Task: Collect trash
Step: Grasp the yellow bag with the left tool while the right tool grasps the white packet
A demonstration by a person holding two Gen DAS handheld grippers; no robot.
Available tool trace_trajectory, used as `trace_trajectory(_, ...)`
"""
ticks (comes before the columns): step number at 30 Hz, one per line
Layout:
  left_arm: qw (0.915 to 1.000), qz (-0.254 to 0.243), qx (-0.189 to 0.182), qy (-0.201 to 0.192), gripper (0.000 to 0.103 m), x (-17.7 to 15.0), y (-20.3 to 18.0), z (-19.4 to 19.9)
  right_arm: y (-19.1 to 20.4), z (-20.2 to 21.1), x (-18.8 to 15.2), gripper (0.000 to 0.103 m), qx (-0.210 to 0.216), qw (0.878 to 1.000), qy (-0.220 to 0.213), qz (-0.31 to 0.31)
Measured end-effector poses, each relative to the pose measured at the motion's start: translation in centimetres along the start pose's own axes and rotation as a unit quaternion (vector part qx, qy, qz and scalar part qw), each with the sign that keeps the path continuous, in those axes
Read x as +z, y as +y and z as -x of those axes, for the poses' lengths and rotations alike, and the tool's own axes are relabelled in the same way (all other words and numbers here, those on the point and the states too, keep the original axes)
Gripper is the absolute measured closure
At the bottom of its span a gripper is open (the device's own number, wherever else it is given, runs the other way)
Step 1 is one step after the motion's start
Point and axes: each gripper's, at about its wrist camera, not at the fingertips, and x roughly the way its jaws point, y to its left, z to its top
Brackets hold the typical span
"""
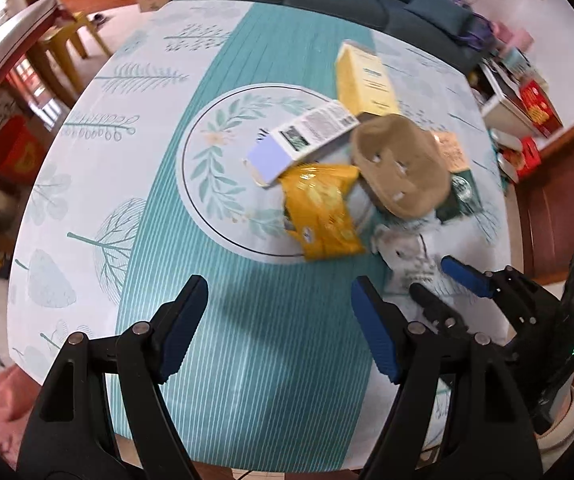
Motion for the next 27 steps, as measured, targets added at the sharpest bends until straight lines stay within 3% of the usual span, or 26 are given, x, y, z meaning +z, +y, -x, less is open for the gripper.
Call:
trace_trajectory(1,1.0000,0.004,0.003,0.002,0.032,0.3,0.1,-0.4,-0.2,-0.4,0.1,0.062,0.007,1.000,0.003,-0.004)
trace_trajectory(4,0.9999,0.006,0.010,0.007,0.032,0.7,0.2,-1.0,-1.4,-1.4,0.4,0.087,0.022,0.999,0.006,-0.025)
trace_trajectory(7,0.9998,0.008,0.011,0.012,0.032,1.2,0.0,-1.7,-2.4,-1.3,0.2,0.103,0.042,0.998,0.003,-0.052)
trace_trajectory(15,0.9988,0.017,-0.011,0.045,0.032,2.8,-1.4,-4.3,-4.4,-0.2,-1.0,0.103,0.081,0.989,-0.011,-0.123)
trace_trajectory(24,0.9965,0.033,-0.013,0.076,0.032,4.1,-2.5,-8.1,-5.5,0.9,-1.5,0.102,0.110,0.982,-0.023,-0.155)
trace_trajectory(25,0.9961,0.036,-0.015,0.079,0.034,4.1,-2.5,-8.3,-5.3,1.1,-1.4,0.101,0.110,0.982,-0.026,-0.152)
trace_trajectory(27,0.9957,0.040,-0.016,0.082,0.061,4.0,-2.5,-8.9,-4.8,1.5,-1.2,0.089,0.104,0.985,-0.030,-0.136)
